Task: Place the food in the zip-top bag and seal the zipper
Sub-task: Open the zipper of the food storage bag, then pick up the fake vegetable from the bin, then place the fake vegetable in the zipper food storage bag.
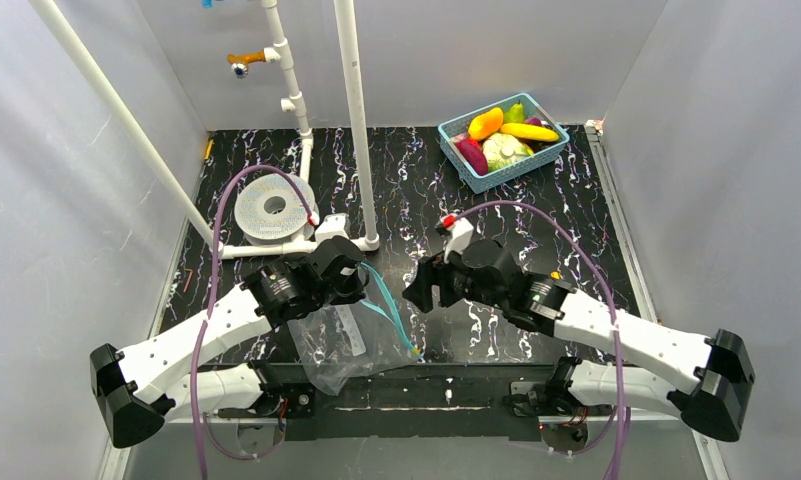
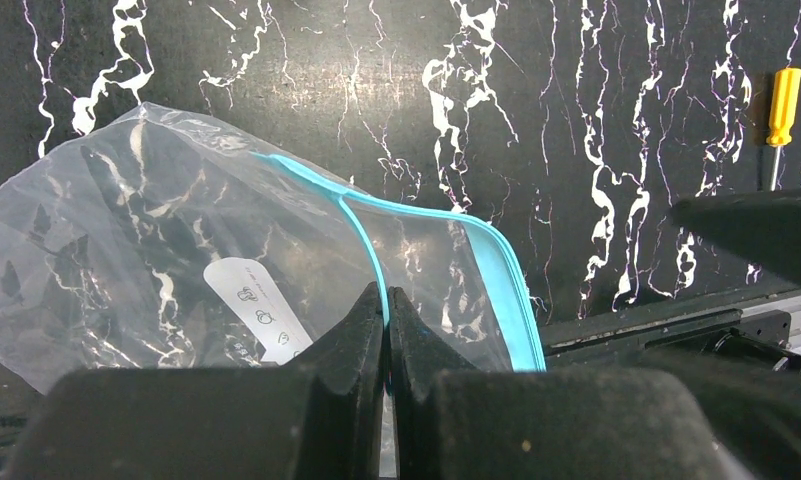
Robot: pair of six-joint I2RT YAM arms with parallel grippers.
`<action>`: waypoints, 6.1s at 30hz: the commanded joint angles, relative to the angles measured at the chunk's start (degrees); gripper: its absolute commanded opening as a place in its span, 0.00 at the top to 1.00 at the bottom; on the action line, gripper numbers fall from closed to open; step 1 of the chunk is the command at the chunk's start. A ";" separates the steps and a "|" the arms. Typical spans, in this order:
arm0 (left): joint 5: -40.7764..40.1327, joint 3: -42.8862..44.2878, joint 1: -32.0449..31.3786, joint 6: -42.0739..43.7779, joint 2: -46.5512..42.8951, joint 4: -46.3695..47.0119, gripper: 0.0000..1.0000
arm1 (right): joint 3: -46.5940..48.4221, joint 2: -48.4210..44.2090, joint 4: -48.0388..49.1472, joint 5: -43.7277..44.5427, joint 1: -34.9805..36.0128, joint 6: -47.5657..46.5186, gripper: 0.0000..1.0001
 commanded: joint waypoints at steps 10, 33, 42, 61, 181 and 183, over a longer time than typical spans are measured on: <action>1.43 0.74 0.12 0.76 -1.15 -0.74 1.00 | 8.89 14.32 4.27 -18.42 0.22 5.10 0.29; 9.09 -8.46 0.06 -9.74 -7.57 4.51 0.61 | 7.83 11.67 9.99 -3.82 6.58 11.59 0.99; 7.77 -4.79 0.07 -3.99 -7.86 2.67 0.78 | 9.55 13.59 5.73 -2.30 7.24 10.83 0.99; 6.14 5.64 0.08 9.43 -3.63 -17.46 1.00 | 7.56 18.25 2.93 -18.15 -2.19 8.83 0.99; 9.15 -3.63 12.83 38.96 -3.23 4.97 1.00 | 8.50 5.86 31.56 -15.58 0.41 -4.88 0.99; 9.64 -3.69 12.83 38.62 -3.62 4.99 1.00 | 7.07 6.42 36.68 -12.14 1.16 -2.39 0.99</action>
